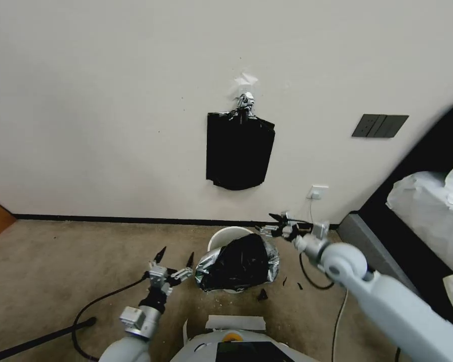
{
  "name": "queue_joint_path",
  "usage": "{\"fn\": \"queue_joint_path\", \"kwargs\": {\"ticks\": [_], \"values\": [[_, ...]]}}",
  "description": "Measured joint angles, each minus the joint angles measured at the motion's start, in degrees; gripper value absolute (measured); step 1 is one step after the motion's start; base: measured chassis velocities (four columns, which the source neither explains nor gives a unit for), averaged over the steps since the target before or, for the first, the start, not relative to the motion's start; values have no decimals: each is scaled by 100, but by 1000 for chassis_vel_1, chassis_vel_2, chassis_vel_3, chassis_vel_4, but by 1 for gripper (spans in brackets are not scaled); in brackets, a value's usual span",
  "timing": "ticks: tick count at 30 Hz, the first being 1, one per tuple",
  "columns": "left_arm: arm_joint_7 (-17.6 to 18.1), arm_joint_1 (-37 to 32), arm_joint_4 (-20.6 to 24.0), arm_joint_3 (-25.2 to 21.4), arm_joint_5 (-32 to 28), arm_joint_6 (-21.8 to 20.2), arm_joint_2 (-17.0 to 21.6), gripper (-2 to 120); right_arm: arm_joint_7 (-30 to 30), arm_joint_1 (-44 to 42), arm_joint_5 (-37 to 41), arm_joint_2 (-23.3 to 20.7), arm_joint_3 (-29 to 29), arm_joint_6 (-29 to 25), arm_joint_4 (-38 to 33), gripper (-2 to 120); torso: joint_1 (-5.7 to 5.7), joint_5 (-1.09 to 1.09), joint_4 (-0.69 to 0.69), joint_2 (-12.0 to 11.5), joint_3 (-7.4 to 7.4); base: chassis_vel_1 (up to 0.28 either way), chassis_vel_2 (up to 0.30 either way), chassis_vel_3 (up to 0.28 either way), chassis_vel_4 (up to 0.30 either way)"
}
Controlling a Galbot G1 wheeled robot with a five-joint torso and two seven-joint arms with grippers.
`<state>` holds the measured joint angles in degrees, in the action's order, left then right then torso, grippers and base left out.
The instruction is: Place a trash bag onto the trash bin.
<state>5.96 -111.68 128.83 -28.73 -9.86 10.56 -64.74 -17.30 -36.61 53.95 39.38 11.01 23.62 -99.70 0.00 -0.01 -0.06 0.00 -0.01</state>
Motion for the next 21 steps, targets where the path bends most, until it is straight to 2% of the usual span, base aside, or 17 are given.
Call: {"fn": "queue_joint_path", "kwargs": {"ticks": [1, 2, 5, 9, 14, 21], "values": [[-7, -19, 20, -54, 4, 3, -16, 100, -94, 240, -56, 76, 249, -4, 204, 100, 0, 2, 3, 0, 0, 0, 0, 0, 0], [-7, -19, 20, -54, 4, 3, -16, 100, -94, 240, -56, 76, 249, -4, 204, 100, 0, 2, 3, 0, 0, 0, 0, 0, 0], [-20, -58, 96, -215, 22, 5, -69, 100, -499, 918, -358, 378, 1034, -36, 838, 100, 0, 0, 8, 0, 0, 0, 0, 0, 0], [-26, -132, 152, -270, 34, 21, -71, 100, -756, 1187, -597, 589, 1424, -95, 1208, 100, 0, 0, 5, 0, 0, 0, 0, 0, 0], [-31, -181, 171, -287, 40, 36, -59, 100, -809, 1216, -627, 669, 1485, -110, 1299, 100, 0, -1, 6, 0, 0, 0, 0, 0, 0], [-35, -210, 208, -351, 4, 70, -28, 100, -1008, 1321, -836, 1078, 1673, -276, 2060, 100, 0, 1, 7, 0, 0, 0, 0, 0, 0]]}}
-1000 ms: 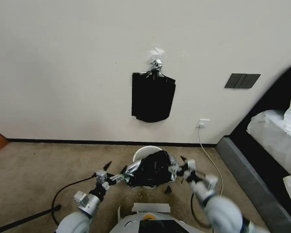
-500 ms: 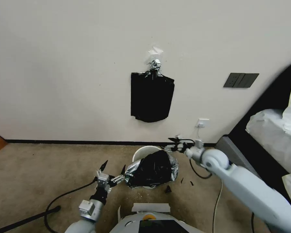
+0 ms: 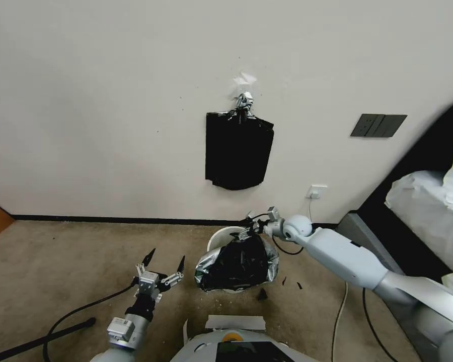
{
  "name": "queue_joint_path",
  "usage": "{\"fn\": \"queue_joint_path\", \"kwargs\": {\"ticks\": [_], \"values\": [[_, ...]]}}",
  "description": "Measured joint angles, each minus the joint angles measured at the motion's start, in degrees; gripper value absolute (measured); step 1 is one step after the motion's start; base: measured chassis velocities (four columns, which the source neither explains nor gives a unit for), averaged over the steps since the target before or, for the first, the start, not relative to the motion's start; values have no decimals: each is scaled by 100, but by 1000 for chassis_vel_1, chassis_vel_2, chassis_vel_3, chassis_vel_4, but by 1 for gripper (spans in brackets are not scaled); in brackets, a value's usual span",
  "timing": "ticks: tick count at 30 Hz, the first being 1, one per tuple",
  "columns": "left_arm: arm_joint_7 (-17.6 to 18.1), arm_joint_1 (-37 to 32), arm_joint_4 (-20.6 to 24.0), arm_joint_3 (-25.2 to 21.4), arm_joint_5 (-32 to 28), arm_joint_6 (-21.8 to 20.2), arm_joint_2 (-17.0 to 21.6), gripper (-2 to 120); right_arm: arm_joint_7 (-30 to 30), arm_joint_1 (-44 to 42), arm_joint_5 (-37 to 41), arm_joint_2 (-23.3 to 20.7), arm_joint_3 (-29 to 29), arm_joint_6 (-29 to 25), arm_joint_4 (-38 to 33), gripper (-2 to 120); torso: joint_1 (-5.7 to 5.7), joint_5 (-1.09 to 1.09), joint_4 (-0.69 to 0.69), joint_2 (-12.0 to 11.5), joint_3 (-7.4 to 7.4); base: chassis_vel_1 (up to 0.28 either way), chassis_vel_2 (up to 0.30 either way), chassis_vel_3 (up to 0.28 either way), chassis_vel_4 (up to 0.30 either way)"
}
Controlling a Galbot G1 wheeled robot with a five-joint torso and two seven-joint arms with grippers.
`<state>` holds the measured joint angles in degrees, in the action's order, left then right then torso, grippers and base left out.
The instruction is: Place a trash bag onto the trash bin.
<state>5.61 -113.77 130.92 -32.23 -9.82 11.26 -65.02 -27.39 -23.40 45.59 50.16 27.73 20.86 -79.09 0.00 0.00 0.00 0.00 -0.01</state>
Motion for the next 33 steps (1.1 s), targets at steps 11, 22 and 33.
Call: {"fn": "queue_joint_path", "kwargs": {"ticks": [11, 22, 33], "values": [[38, 104, -31, 149, -105, -40, -18, 100, -190, 215, -174, 137, 303, -204, 484, 65, 0, 0, 0, 0, 1, 0, 0, 0, 0], [80, 190, -43, 242, -165, -116, -52, 100, -170, 256, -159, 123, 463, -312, 467, 26, 0, 0, 0, 0, 1, 0, 0, 0, 0], [170, 301, -32, 255, -382, -226, -62, 100, 567, 206, 524, -96, 445, -146, 38, 5, 0, 1, -1, 0, 0, 0, 0, 0, 0]]}}
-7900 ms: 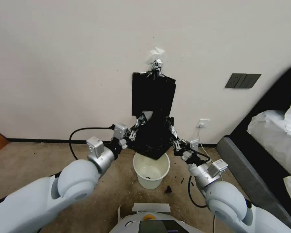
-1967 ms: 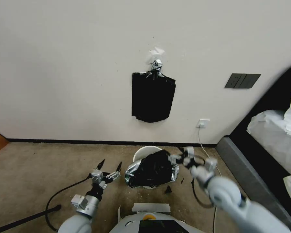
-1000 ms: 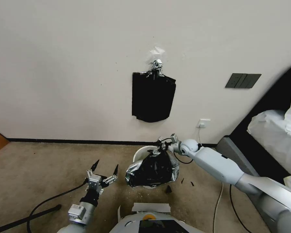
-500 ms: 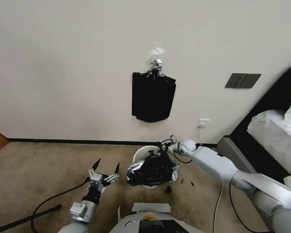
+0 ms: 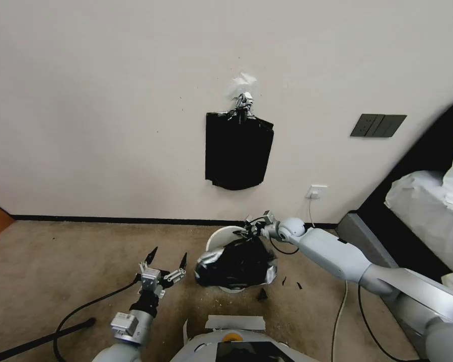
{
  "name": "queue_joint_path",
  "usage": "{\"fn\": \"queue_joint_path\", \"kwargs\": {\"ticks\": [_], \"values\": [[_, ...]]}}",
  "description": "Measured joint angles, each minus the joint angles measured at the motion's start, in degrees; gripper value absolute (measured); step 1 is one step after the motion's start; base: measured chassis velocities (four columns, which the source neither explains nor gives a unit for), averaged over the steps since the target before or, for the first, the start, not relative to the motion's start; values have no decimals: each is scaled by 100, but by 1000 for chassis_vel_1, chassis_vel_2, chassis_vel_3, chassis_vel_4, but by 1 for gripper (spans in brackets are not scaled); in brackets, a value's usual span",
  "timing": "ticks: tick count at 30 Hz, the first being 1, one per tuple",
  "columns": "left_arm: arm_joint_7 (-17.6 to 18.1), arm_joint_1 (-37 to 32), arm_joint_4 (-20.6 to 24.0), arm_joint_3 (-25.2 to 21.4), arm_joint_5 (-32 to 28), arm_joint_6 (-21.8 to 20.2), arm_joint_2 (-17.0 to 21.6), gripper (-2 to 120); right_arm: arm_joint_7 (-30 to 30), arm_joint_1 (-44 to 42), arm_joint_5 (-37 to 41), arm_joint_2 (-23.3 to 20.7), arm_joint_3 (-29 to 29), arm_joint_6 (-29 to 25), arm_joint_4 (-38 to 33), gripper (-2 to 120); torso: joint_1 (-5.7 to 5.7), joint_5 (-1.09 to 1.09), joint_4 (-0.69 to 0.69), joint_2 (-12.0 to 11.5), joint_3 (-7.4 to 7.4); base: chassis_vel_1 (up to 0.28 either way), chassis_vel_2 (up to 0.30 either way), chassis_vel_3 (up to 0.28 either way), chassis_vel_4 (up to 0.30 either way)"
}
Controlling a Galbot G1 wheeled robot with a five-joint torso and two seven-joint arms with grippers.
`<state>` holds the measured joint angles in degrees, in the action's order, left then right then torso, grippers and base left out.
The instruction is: Place a trash bag onto the trash bin.
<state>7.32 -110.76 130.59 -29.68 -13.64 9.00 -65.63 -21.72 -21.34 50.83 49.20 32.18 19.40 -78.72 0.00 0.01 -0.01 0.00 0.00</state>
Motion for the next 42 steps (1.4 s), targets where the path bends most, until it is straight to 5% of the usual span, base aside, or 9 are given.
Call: {"fn": "queue_joint_path", "kwargs": {"ticks": [4, 7, 11, 13, 19, 25, 42], "values": [[20, 31, 13, -5, -66, -28, 11, 100, 416, -140, 438, -217, -176, 218, -487, 5, 0, -1, 0, 0, 0, 0, 0, 0, 0], [50, 91, 35, -43, -219, -112, 26, 100, 1614, -585, 1245, -574, -691, 680, -1328, 5, 0, -1, 1, 0, 1, 0, 0, 0, 0], [64, 128, 36, -45, -280, -144, 27, 100, 2310, -821, 1577, -677, -942, 834, -1622, 5, 0, -2, 2, 0, 1, 0, 0, 0, 0], [84, 200, 33, -13, -330, -186, 21, 100, 3508, -1365, 2107, -762, -1547, 900, -2101, 5, 0, -2, 1, 0, 1, 0, 0, 0, 0], [112, 302, 34, 26, -445, -291, 29, 100, 5143, -2810, 2592, -569, -2949, 744, -3209, 5, 0, 1, 1, 0, 1, 0, 0, 0, 0], [159, 362, 62, 15, -546, -357, 55, 100, 6142, -3754, 2379, -153, -3586, 320, -3721, 5, -1, -1, 1, 0, 1, 0, 0, 0, 0], [222, 376, 138, -169, -767, -451, 187, 100, 6584, -5029, 1279, 1099, -3756, -329, -3852, 5, -1, -3, 0, 0, 1, 0, 0, 0, 0]]}}
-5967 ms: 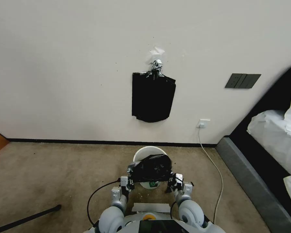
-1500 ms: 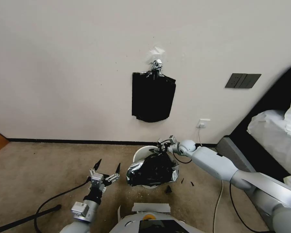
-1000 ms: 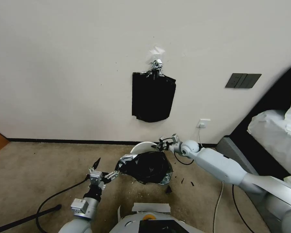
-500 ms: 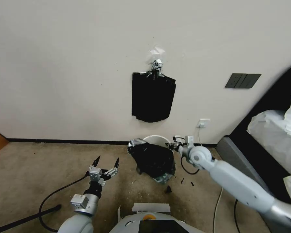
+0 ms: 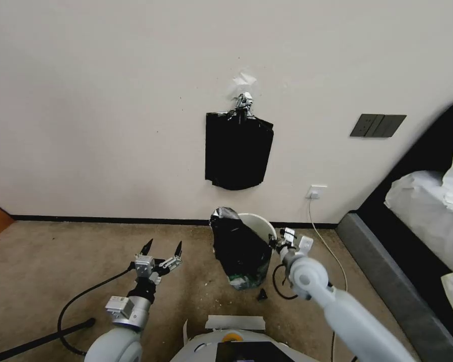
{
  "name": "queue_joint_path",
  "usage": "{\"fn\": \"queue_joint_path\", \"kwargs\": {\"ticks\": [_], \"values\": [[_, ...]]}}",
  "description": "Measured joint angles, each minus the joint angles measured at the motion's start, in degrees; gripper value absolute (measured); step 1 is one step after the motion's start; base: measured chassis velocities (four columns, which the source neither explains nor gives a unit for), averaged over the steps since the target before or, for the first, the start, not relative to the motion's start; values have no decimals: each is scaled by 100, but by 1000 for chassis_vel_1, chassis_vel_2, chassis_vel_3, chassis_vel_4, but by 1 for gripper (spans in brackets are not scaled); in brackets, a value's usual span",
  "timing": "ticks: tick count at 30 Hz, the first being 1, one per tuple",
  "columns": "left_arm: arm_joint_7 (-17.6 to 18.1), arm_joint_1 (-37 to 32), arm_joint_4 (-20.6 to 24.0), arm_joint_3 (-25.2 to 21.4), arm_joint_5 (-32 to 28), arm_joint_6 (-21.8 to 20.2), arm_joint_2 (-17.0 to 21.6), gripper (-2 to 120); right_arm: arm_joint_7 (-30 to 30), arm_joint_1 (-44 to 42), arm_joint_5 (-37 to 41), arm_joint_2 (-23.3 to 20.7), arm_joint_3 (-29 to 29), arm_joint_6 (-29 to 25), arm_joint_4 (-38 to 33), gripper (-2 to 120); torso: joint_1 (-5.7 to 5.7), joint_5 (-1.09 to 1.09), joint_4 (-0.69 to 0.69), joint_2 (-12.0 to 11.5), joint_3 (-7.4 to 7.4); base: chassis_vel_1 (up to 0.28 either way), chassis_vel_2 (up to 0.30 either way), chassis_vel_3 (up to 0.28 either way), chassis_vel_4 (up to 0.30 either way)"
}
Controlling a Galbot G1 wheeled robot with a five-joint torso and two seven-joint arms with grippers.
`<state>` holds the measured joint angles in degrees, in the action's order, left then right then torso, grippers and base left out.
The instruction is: Place a trash bag onto the trash bin.
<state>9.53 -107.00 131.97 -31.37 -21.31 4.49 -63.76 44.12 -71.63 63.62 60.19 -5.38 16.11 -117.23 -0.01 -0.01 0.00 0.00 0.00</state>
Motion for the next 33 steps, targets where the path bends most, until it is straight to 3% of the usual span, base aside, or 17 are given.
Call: {"fn": "queue_joint_path", "kwargs": {"ticks": [17, 25, 28, 30, 33], "values": [[-6, -93, 17, 75, 58, 7, -65, 100, -359, -268, -523, 527, 162, -248, 418, 4, 0, 0, 1, 0, 0, 0, 0, 0, 0], [-5, -81, 34, 237, 143, -25, -100, 100, -405, -417, -701, 379, 132, -223, 181, 29, 0, 2, 0, 0, 0, 0, 0, 0, 0], [33, -87, 99, 293, 148, -135, -80, 100, -620, -525, -1068, 154, 54, -226, -123, 44, 0, 3, 0, 0, 0, 0, 0, 0, 0], [63, -93, 126, 307, 132, -185, -66, 100, -729, -568, -1217, 55, 17, -234, -259, 47, 1, 2, 1, 0, 0, 0, 0, 0, 0], [175, -79, 200, 387, 37, -385, -1, 100, -1623, -717, -1991, -459, -94, -380, -712, 62, 1, 3, 1, 0, 0, 0, 0, 0, 0]]}}
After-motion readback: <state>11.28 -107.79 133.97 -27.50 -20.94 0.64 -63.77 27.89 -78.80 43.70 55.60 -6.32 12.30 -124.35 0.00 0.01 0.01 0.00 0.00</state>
